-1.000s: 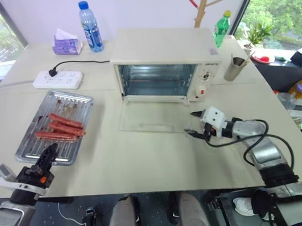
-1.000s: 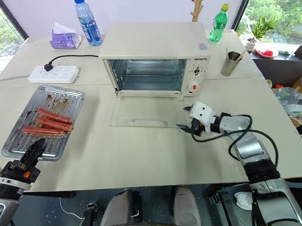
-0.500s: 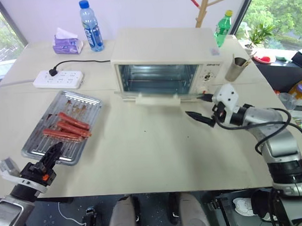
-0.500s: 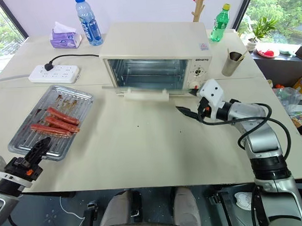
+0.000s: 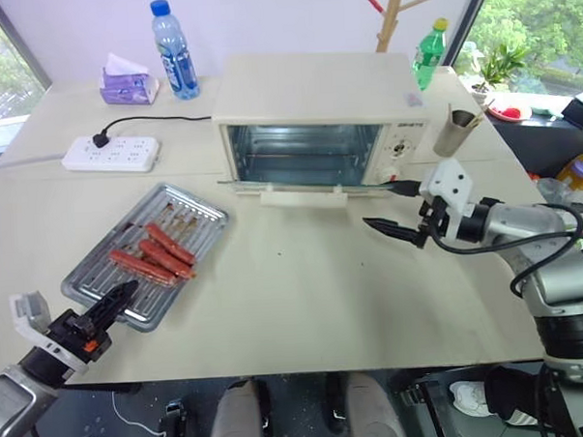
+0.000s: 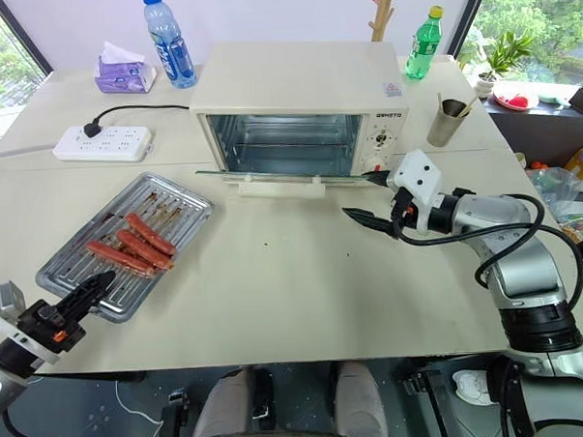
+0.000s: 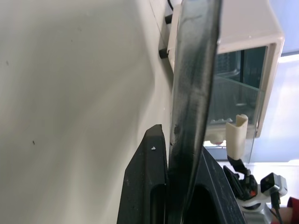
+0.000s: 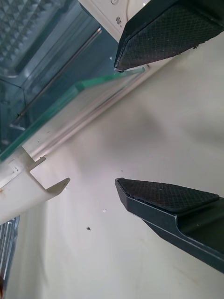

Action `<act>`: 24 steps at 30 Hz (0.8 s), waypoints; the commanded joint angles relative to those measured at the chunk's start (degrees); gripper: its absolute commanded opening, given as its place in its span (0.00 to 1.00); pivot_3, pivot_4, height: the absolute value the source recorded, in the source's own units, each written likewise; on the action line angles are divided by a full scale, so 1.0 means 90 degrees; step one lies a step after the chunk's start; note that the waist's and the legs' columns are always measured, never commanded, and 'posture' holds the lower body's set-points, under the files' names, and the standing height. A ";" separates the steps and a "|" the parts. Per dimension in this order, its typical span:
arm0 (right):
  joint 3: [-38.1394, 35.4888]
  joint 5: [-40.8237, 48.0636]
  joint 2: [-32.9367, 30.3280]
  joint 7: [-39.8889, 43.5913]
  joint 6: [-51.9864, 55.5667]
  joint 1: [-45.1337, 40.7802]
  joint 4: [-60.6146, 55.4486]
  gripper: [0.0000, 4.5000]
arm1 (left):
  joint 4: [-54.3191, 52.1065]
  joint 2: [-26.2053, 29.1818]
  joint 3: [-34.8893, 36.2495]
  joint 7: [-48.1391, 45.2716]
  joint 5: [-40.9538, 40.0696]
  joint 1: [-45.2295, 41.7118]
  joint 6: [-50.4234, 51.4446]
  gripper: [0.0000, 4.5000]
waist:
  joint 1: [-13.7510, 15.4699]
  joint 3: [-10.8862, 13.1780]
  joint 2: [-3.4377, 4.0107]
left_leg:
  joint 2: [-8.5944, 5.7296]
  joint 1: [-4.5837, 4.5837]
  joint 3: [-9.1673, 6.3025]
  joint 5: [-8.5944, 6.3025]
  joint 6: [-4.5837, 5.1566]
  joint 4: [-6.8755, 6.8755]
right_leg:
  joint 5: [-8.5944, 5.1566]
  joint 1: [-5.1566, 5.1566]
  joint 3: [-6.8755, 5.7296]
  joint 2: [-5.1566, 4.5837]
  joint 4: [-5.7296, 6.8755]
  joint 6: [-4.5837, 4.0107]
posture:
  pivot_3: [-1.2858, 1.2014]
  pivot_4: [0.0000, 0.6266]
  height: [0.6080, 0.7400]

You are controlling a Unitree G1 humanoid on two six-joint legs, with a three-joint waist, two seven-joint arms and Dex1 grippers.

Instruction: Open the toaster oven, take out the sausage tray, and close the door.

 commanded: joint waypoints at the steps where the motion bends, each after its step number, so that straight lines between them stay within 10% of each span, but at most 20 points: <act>1: 0.0056 -0.0123 0.0185 -0.0272 -0.0196 -0.0356 -0.0026 0.82 | -0.0192 -0.0038 0.0076 -0.0182 -0.0099 0.0040 -0.0064 0.00 | -0.0010 0.0002 0.0003 | 0.0000 0.0000 0.0000 0.0000 0.0000 0.0000 | 0.0000 0.0000 0.0000 0.0000 0.0000 0.0000 | 0.52 0.24 0.87; 24: 0.0158 -0.0691 -0.0587 -0.0295 0.0321 -0.0768 0.0597 0.82 | -0.0503 -0.0315 0.0112 -0.0194 -0.0138 0.0331 -0.0334 0.00 | 0.0006 0.0014 0.0020 | -0.0001 -0.0013 0.0000 -0.0007 -0.0007 -0.0004 | 0.0001 -0.0033 0.0000 -0.0002 -0.0023 -0.0001 | 0.52 0.24 0.87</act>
